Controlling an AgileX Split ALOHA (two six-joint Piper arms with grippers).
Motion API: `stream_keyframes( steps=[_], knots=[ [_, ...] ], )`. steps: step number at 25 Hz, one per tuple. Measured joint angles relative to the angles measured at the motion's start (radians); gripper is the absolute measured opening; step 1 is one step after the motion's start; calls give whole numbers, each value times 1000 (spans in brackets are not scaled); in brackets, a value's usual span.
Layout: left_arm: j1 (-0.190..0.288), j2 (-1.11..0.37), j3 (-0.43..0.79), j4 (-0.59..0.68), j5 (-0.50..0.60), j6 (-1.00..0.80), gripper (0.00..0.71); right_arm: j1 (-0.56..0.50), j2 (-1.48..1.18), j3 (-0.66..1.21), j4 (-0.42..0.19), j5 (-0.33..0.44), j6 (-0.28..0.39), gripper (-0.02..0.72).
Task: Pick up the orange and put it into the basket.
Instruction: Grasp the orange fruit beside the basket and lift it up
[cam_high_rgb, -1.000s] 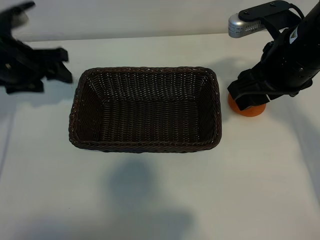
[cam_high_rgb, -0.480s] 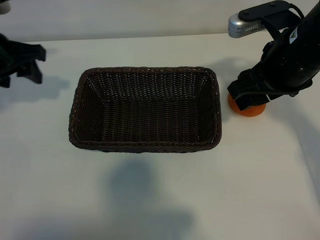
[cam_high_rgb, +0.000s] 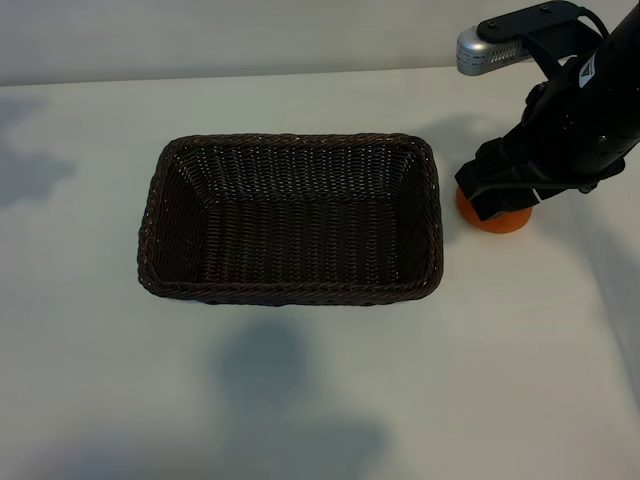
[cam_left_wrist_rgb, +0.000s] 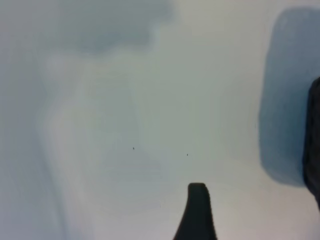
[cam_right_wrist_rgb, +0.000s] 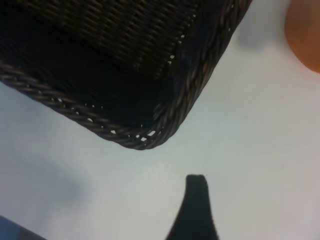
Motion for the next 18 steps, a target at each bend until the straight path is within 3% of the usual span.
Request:
stream_keyframes(
  steps=[10,18],
  knots=[
    [0,-308,27,-5,42,25,596,0,0,0,0,0,-21,570],
    [0,-693,178,-8,7,91,596,0,0,0,0,-4,-28,570]
  ],
)
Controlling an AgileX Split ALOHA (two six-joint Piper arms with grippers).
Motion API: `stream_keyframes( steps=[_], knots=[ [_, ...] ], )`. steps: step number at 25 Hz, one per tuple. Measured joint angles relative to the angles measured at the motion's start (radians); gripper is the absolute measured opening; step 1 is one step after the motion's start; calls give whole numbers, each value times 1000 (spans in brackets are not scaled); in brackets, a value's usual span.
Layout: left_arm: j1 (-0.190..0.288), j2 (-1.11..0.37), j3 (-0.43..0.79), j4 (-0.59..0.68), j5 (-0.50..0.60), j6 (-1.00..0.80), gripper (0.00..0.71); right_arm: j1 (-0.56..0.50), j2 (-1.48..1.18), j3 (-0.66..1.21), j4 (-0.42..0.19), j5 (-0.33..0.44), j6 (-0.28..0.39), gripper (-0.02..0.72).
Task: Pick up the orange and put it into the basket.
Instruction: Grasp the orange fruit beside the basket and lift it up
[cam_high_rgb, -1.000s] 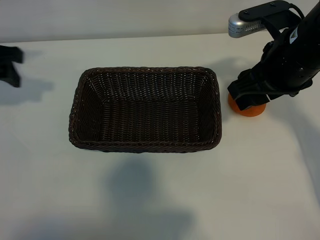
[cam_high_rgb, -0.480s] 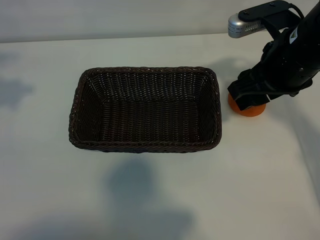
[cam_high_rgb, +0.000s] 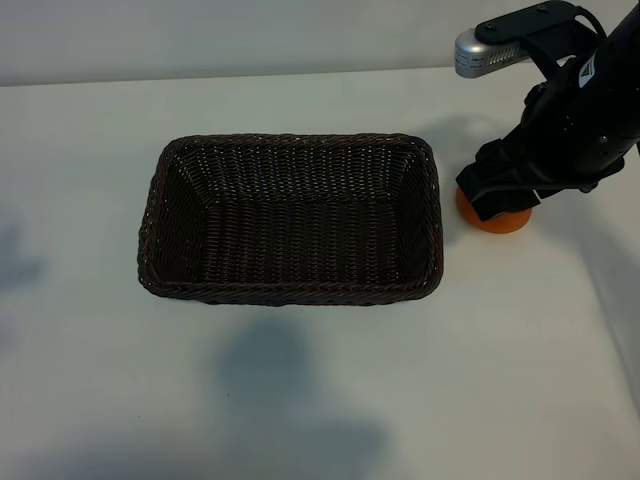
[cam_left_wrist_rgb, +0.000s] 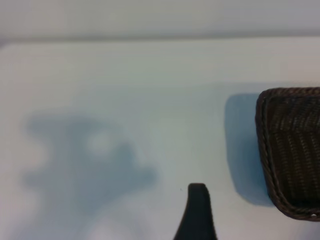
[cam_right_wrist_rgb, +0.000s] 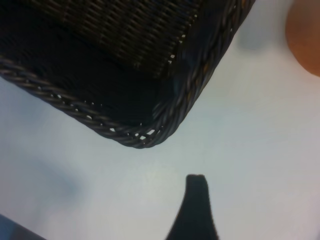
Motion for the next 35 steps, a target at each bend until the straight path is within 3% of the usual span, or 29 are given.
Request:
stream_keyframes(
  steps=[7,14,35],
  knots=[
    [0,-267,241,28,-38,31,596,0,0,0,0,-7,-1,570],
    [0,-410,449,45,-102,30,594,0,0,0,-2,-10,-1,570],
    [-5,-467,487,46,-115,8,594,0,0,0,-4,-17,-8,570]
  ],
)
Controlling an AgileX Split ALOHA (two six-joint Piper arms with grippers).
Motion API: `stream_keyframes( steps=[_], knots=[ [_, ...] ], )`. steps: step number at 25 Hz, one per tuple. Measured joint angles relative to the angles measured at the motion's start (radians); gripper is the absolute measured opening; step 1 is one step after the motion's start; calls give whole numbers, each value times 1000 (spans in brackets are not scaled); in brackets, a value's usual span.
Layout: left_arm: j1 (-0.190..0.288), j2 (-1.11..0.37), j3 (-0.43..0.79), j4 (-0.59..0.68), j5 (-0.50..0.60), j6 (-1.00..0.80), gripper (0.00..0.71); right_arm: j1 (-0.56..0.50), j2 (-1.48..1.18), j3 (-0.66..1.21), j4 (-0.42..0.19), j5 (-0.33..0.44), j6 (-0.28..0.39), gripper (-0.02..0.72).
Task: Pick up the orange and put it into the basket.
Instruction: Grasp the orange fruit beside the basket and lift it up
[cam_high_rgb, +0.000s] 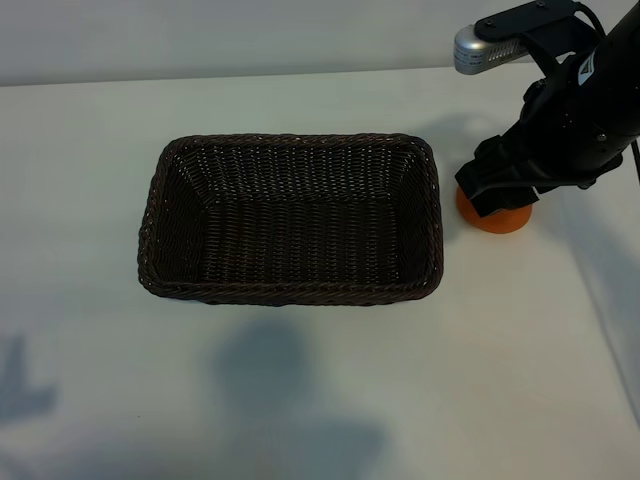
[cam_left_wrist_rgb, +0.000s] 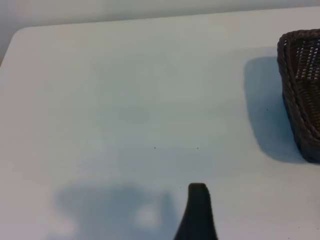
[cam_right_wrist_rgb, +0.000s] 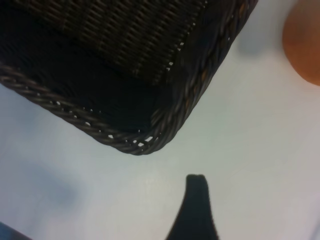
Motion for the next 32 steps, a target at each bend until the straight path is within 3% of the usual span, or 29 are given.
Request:
stream_keyframes(
  steps=[6,14,32],
  knots=[
    [-34,-13,0,-3,0,0,594,0,0,0,0,0,-1,570],
    [-35,-213,0,-10,-3,3,594,0,0,0,0,-1,-9,570],
    [-35,-218,95,69,56,-198,594,0,0,0,0,-1,-4,570]
  ],
)
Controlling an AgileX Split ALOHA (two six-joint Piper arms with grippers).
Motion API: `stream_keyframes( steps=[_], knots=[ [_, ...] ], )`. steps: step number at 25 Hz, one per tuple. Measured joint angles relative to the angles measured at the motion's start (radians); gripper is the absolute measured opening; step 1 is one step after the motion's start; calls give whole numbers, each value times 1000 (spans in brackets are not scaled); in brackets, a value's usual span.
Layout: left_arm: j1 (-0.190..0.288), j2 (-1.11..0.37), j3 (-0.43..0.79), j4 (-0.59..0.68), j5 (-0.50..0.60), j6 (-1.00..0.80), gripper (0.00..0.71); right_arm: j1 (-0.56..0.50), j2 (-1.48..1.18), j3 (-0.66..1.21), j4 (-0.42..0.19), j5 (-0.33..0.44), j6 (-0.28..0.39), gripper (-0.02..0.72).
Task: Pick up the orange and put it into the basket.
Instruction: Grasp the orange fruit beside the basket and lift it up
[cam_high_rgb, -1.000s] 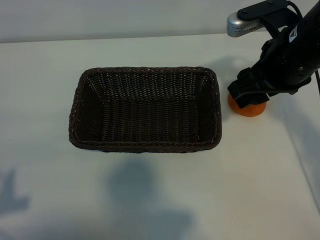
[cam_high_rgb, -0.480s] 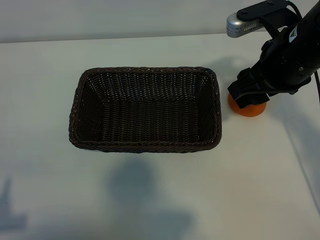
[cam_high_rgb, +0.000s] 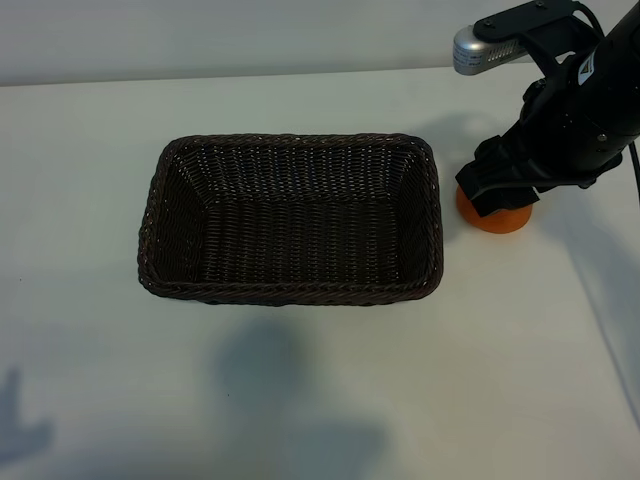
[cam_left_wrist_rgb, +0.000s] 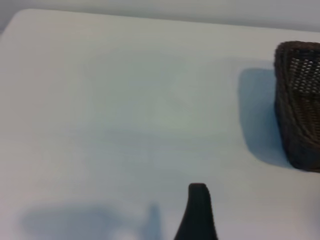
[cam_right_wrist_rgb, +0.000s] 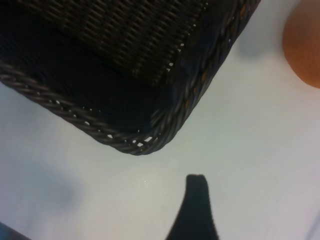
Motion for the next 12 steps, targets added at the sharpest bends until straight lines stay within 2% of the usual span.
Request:
stream_keyframes(
  steps=[12],
  knots=[
    [0,0,7,35,-36,-1,593,0,0,0,-4,-86,40,570]
  ],
)
